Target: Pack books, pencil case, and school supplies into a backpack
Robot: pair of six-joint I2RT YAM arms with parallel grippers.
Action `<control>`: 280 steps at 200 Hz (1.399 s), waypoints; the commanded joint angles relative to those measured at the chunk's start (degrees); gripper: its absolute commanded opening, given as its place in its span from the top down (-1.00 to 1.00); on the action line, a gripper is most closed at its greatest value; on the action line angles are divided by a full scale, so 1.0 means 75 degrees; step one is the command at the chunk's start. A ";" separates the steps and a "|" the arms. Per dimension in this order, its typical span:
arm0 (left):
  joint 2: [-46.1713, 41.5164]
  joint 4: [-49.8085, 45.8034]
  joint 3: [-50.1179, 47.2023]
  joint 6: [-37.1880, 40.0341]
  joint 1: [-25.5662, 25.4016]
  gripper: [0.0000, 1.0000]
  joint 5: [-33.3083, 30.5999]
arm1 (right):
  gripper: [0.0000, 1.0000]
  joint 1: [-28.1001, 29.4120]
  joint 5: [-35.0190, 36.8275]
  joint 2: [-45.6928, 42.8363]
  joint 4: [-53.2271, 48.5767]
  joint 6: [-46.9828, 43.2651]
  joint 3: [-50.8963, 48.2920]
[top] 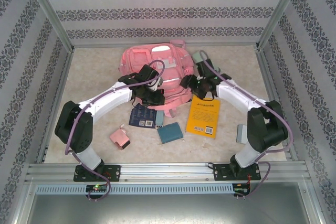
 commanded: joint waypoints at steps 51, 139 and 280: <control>0.0030 -0.0002 0.0180 0.0249 -0.0159 1.00 0.0030 | -0.30 0.0933 -0.0589 0.0557 0.1265 0.1836 -0.0135; -0.0124 -0.1707 0.0543 0.1029 0.0561 1.00 -0.2018 | 1.00 0.0531 0.0209 0.0187 0.0203 0.0552 0.1251; 0.2576 -0.1758 0.3127 0.1904 0.3473 1.00 -0.3824 | 1.00 -0.0598 -0.1007 -0.0806 -0.0035 -0.0520 0.1032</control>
